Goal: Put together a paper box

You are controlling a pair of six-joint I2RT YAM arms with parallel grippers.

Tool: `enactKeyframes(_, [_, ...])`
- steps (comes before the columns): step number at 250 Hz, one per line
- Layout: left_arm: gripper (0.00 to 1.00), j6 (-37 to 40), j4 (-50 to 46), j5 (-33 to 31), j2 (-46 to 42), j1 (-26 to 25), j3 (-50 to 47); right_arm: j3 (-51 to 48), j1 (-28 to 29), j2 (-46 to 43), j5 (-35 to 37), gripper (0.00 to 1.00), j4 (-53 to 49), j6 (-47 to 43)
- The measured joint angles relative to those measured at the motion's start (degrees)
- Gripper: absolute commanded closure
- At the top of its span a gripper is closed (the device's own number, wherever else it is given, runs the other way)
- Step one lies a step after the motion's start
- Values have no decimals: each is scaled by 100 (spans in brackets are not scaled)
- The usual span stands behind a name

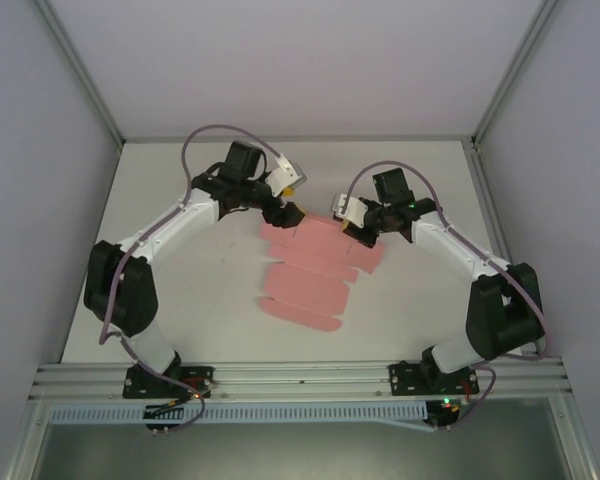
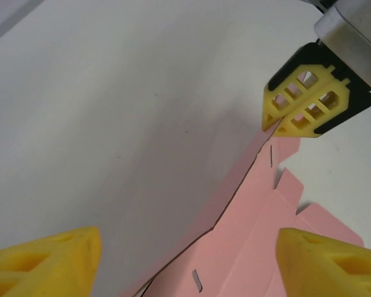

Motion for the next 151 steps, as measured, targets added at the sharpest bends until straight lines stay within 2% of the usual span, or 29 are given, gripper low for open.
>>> enactKeyframes(22, [30, 243, -101, 31, 55, -13, 44, 17, -11, 4, -98, 100, -87, -39])
enactKeyframes(63, [42, 647, -420, 37, 129, -13, 153, 76, -59, 15, -267, 100, -310, -83])
enactKeyframes(81, [51, 765, -584, 35, 247, -37, 337, 107, -76, 22, -295, 100, -323, -81])
enactKeyframes(112, [77, 933, -723, -20, 358, -107, 461, 122, -76, 33, -286, 100, -321, -57])
enactKeyframes(151, [96, 793, -750, -387, 358, -317, 461, 125, -90, 85, -203, 100, -323, 79])
